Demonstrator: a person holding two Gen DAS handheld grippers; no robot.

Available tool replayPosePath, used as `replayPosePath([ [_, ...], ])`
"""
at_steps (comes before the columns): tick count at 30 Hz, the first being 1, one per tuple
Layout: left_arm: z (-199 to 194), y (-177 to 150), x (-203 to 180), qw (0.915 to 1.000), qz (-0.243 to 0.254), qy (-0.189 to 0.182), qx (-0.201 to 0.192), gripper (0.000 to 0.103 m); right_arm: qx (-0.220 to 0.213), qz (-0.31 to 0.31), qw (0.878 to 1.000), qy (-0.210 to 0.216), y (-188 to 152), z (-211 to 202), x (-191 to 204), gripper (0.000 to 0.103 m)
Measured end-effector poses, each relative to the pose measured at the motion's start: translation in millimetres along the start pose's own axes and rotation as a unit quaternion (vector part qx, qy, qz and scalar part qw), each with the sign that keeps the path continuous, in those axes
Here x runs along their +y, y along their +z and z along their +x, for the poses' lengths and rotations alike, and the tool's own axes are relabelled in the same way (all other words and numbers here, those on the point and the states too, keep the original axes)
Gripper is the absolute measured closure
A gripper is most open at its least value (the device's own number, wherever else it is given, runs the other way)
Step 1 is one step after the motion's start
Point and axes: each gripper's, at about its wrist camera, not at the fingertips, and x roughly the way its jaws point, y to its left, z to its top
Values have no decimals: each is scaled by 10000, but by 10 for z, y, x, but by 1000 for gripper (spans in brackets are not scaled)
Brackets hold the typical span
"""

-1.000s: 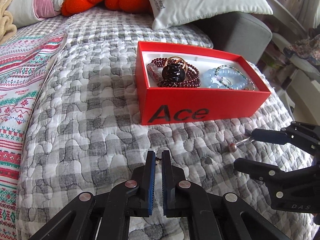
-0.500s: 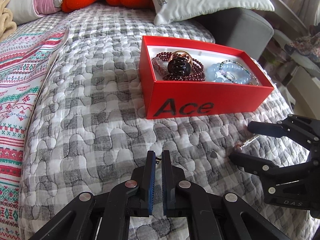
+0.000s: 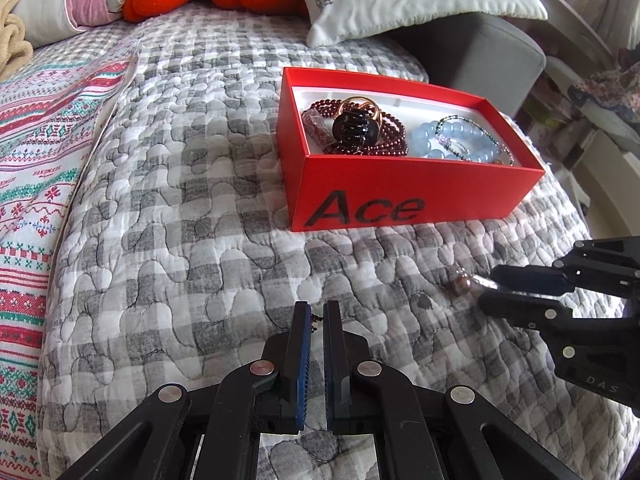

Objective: Organize jewelry
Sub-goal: 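Close the right gripper on the pink pearl earring and lift it, then carry both earrings into the red box and open both grippers to release them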

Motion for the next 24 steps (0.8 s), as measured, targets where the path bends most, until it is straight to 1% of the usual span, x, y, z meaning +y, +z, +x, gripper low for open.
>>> replayPosePath([
  [1,6,0,-4,10000,17,4,2,103,15,-78,10000,-25,1,0,34,91],
  [2,12,1,-6,10000,24,11,4,103,29,-151,9999,-30,2,1,68,97],
  [6,14,19,8,10000,-49,4,-3,103,34,-76,9999,-91,20,-17,90,101],
  [10,-45,42,10,9999,-83,-43,-84,103,-115,227,9996,81,57,-151,31,101],
  [13,-100,89,0,9997,-116,-117,-162,103,-316,434,9984,164,107,-309,0,101],
  [18,-196,252,-60,9985,-146,-285,-442,103,-757,737,9942,224,244,-580,-64,102],
  [22,-226,391,-142,9968,-105,-396,-692,103,-1003,1011,9897,132,349,-702,-157,102],
  [24,-208,460,-183,9959,-131,-486,-754,103,-1070,1174,9873,40,372,-723,-232,101],
])
